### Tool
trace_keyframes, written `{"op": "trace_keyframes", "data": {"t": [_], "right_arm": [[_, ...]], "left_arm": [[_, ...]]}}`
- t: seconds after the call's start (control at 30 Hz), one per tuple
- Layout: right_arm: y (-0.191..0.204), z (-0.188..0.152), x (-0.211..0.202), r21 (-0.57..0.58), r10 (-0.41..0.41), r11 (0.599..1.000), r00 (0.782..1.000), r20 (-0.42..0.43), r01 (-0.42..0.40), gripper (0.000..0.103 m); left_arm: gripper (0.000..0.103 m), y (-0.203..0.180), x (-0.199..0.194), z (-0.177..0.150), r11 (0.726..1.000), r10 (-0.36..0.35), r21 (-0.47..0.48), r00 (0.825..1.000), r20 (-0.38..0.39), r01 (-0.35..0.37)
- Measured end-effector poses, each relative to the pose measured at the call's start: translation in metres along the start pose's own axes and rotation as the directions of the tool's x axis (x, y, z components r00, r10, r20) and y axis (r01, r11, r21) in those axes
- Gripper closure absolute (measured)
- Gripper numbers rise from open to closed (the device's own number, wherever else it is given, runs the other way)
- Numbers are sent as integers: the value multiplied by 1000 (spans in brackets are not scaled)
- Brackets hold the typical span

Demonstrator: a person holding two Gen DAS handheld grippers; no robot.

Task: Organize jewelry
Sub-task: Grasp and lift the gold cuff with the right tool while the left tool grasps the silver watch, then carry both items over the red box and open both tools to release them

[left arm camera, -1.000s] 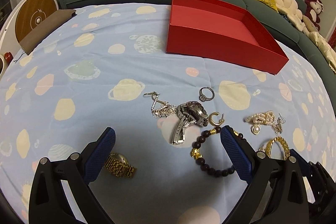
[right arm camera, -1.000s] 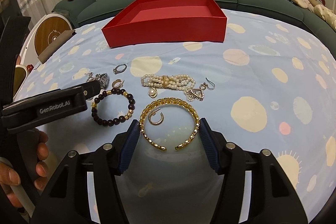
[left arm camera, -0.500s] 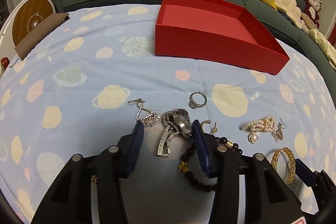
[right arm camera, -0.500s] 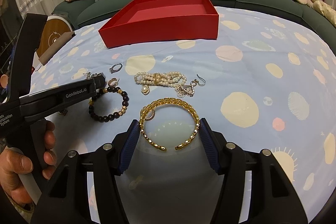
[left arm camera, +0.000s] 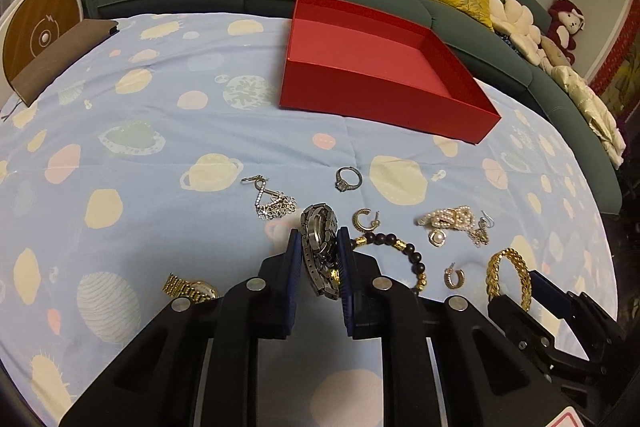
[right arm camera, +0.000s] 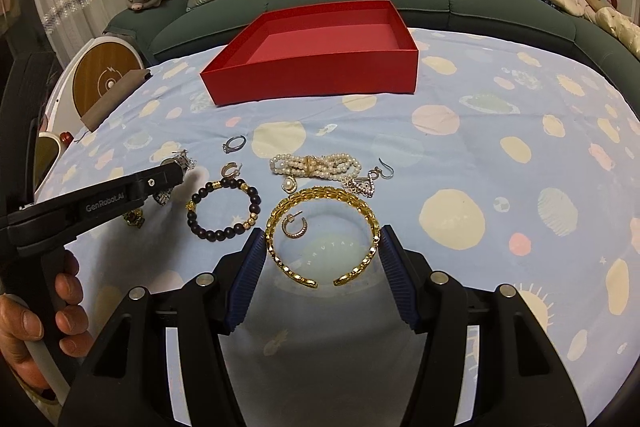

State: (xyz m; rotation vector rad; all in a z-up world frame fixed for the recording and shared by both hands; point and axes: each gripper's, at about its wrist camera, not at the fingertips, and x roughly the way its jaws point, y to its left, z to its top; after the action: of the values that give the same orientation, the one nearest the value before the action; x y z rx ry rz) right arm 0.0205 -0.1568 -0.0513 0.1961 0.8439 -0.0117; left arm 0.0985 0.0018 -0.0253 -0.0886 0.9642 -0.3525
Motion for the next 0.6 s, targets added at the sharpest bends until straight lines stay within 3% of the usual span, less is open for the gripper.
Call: {"op": "trace_keyframes", "data": {"t": [0.33,0.6], "right_arm": [[17,11,-21,-7,23,1000,998,52,-23,47],[15,62,-54,26,41,999,987,154,-46,47]], "left_arm": [[89,0,-51,2,996,-87,8,993,76,87],[88,-14,-76,45,995,-85,56,988,132,78]]}}
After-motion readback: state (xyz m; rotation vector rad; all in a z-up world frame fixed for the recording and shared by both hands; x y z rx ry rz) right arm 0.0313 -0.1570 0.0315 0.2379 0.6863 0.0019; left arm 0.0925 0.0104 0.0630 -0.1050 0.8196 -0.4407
